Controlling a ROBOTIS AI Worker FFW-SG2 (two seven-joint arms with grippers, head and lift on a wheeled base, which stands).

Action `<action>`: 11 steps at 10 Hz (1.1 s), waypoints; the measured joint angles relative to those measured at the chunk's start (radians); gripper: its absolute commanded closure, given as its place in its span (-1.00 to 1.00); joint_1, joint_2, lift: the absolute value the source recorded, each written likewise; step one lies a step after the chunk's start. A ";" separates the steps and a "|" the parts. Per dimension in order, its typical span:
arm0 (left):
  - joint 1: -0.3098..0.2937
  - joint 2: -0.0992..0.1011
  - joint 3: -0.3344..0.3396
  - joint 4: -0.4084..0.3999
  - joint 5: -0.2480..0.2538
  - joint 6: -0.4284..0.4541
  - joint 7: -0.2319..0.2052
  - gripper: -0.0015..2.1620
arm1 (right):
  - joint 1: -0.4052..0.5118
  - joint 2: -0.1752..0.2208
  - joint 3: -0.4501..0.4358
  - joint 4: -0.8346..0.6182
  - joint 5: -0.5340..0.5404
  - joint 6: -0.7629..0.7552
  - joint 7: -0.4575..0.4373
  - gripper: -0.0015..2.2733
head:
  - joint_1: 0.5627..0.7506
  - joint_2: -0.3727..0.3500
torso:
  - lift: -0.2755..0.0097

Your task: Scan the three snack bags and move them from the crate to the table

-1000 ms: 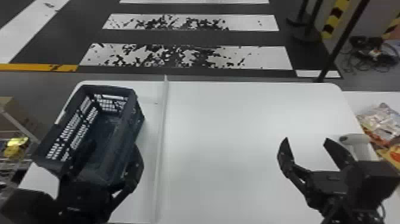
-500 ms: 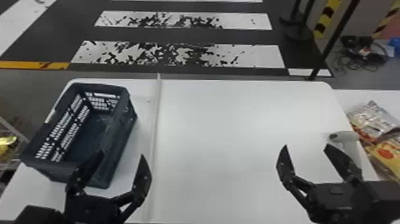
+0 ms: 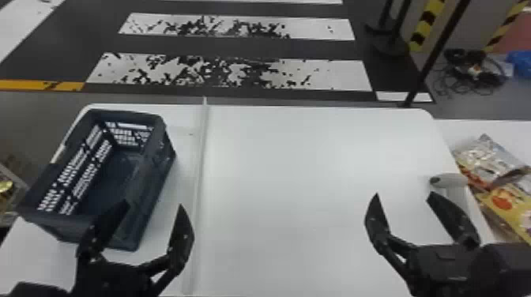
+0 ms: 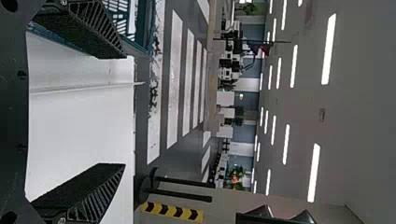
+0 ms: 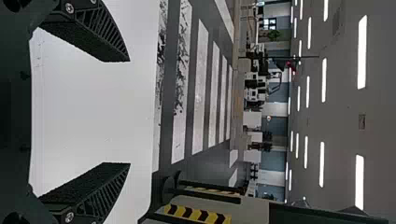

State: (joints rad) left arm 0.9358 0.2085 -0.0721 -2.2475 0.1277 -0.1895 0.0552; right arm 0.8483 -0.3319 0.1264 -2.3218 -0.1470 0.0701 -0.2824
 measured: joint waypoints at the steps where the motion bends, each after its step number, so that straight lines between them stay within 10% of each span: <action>1: 0.000 0.000 0.002 -0.004 0.001 0.000 0.000 -0.96 | 0.001 0.000 -0.001 -0.001 -0.006 0.000 0.003 -0.91 | 0.41 -0.03 | 0.50; 11: 0.015 0.002 0.024 -0.038 0.007 0.002 -0.005 -0.96 | 0.023 -0.001 -0.014 -0.016 -0.023 -0.069 0.017 -0.91 | 0.41 0.00 | 0.50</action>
State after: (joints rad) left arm 0.9505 0.2101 -0.0485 -2.2853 0.1343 -0.1874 0.0504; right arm 0.8713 -0.3326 0.1119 -2.3377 -0.1695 0.0007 -0.2651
